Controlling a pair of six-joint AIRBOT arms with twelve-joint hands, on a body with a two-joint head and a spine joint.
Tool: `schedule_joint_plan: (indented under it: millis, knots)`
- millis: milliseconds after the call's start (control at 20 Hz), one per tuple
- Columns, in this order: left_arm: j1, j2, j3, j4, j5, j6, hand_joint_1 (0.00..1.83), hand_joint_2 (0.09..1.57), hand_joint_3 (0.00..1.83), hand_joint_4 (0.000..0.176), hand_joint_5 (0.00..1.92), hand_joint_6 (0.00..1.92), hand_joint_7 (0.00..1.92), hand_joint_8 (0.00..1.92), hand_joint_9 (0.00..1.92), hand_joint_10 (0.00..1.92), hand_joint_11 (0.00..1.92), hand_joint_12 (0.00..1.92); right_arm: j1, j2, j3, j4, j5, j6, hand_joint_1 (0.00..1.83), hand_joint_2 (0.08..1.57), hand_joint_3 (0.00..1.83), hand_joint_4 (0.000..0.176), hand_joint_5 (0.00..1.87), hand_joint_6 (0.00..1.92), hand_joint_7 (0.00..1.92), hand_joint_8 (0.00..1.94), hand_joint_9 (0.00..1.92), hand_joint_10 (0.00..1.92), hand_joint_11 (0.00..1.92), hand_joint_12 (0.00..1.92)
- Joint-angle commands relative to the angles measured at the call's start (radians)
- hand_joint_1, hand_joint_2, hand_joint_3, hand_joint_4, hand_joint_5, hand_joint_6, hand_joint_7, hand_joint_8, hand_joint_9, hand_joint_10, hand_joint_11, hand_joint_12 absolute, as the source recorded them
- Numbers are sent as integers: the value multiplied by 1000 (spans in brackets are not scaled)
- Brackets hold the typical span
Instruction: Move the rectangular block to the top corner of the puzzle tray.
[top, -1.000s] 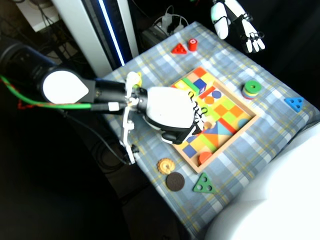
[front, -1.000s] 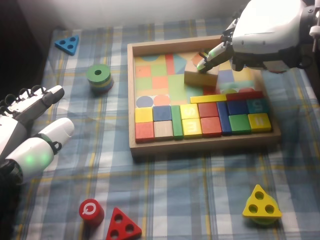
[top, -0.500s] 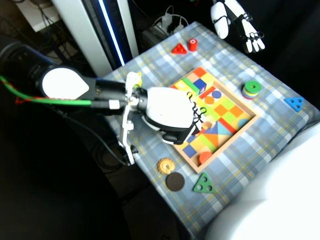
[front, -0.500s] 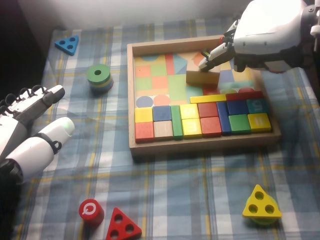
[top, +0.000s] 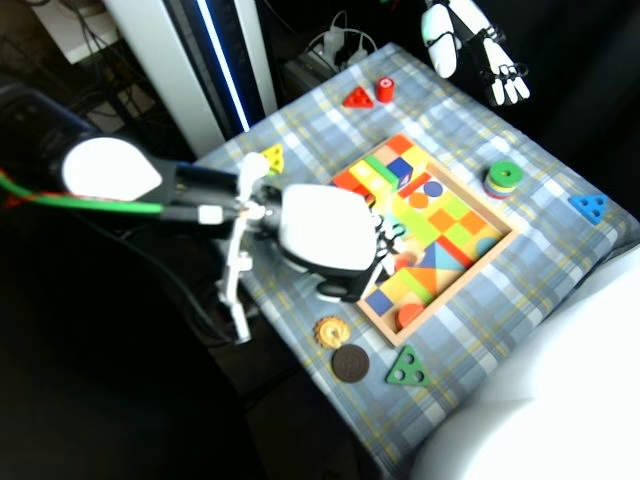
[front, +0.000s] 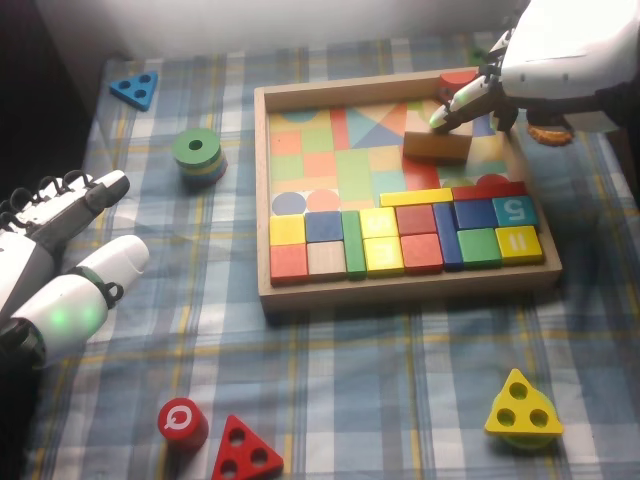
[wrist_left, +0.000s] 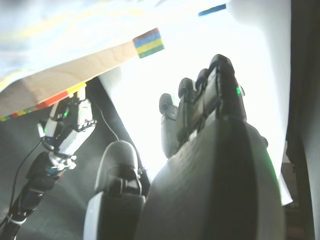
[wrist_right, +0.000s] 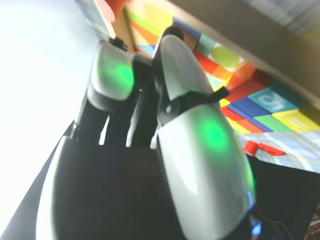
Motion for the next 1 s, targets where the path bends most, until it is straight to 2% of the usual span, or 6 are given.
schedule_joint_plan:
  millis: [0, 200, 400, 450, 750, 950]
  knots:
    - [-3, 3, 4, 39, -114, -8, 141, 1366, 1, 62, 316, 5, 174, 1, 0, 0, 0, 0, 12, 1, 0, 6, -2, -7, 1460, 1218, 7, 49, 573, 1, 1165, 1941, 1362, 1921, 1427, 1921]
    - [-3, 3, 3, 39, -115, -8, 142, 1369, 2, 65, 320, 3, 178, 1, 0, 0, 0, 0, 12, 2, 8, -1, -14, -7, 1446, 1231, 8, 56, 589, 0, 1291, 1941, 1486, 1921, 1545, 1921]
    - [-3, 3, 3, 39, -114, -8, 135, 1356, 0, 72, 322, 2, 177, 1, 0, 0, 0, 0, 12, 2, 14, -20, -31, -7, 1469, 1222, 2, 31, 605, 1, 1221, 1941, 1420, 1921, 1488, 1921]
    - [-3, 3, 3, 39, -114, -8, 127, 1361, 0, 93, 300, 0, 174, 0, 0, 0, 0, 0, 12, 2, 17, -20, -34, -7, 1460, 1221, 1, 31, 588, 0, 1175, 1941, 1394, 1921, 1466, 1921]
    - [-3, 3, 2, 39, -116, -8, 131, 1366, 1, 70, 314, 5, 181, 3, 0, 0, 0, 0, 12, 2, 31, -19, -43, -7, 1450, 1220, 0, 46, 580, 1, 1172, 1941, 1382, 1921, 1456, 1921]
    - [-3, 3, 2, 38, -116, -8, 170, 1362, 0, 79, 326, 4, 190, 4, 0, 0, 0, 0, 12, 1, 61, -16, -49, 5, 1451, 1221, 1, 23, 564, 5, 1099, 1941, 1333, 1921, 1419, 1921]
